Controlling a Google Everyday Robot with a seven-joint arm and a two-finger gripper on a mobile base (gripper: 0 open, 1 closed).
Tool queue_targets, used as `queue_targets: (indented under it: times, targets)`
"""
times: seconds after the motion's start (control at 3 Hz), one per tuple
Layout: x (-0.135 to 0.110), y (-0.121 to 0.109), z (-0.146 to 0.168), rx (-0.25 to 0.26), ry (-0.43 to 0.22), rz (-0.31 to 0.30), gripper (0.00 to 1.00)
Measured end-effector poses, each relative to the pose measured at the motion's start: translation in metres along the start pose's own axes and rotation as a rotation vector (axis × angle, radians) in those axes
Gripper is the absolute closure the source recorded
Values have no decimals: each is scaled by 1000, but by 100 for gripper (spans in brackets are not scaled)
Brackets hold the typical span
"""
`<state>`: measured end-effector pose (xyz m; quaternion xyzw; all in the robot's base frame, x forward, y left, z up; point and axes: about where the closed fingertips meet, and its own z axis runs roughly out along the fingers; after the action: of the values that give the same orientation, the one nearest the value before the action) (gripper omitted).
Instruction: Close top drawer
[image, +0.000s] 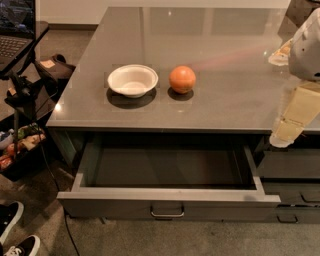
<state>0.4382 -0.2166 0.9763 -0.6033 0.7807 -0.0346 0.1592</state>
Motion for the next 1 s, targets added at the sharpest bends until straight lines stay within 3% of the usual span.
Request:
queue_targets:
  times: [0.33,1.0]
  targets:
    - [0,0,0,0,0,0,0]
    - [7,31,-13,36,1,-34,0]
